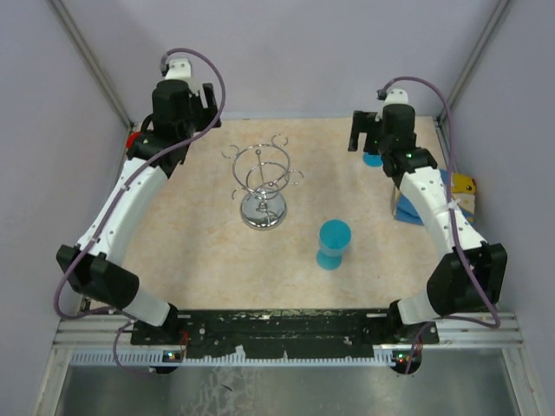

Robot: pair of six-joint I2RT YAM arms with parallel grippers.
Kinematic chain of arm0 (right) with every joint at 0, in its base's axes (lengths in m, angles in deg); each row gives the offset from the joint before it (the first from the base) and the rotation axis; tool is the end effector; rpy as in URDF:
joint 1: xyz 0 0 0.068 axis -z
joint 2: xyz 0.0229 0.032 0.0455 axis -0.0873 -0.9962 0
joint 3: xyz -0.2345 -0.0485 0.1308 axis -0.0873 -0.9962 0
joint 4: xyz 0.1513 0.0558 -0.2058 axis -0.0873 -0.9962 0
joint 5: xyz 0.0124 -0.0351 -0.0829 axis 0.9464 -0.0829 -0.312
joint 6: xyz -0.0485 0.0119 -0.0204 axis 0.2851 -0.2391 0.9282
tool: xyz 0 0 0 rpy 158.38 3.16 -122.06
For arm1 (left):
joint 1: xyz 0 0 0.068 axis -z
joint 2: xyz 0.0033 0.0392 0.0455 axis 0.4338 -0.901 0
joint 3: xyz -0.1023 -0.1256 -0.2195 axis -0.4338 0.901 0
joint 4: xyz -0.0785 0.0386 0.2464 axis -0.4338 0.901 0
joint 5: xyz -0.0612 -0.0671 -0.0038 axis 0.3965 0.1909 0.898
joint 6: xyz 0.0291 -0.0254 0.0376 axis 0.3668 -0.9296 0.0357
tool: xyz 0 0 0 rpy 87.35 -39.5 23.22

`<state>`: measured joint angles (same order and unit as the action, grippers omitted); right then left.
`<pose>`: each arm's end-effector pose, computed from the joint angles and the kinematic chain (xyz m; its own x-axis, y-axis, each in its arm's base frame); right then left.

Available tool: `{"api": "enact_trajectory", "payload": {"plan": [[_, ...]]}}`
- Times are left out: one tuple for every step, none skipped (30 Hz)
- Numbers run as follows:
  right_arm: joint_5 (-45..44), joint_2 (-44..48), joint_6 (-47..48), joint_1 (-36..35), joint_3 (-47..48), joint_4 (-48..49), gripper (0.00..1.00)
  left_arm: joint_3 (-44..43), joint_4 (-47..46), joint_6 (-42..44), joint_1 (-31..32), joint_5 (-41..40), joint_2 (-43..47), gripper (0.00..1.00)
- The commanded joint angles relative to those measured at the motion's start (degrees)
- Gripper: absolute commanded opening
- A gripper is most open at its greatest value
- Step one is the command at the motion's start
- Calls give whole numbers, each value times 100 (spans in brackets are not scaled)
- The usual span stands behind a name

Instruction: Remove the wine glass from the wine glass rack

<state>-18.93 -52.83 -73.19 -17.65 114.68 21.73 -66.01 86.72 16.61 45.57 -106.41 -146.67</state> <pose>0.3281 0.0694 0.3613 -0.4180 0.0420 -0.9075 -0.0599 0.9955 0.0736 0.3435 -0.1104 0.4458 -0.2158 -0.0572 -0.9748 -0.0413 0.9979 -0.0494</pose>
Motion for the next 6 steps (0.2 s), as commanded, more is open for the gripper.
{"api": "enact_trajectory", "payload": {"plan": [[-236,-16,-349,34,449,-355,99,1010,716,-404,26,-294,941,87],[-295,-33,-430,48,505,-441,99,1323,637,-418,27,-343,1178,91],[-225,-66,-501,73,603,-532,99,1590,599,-459,19,-429,1364,94],[-130,-97,-567,92,726,-591,99,1762,590,-486,18,-396,1492,99],[-64,-96,-604,88,756,-604,99,1862,611,-496,24,-337,1583,100],[-12,-67,-650,89,785,-606,99,1931,637,-513,27,-281,1643,100]]}}
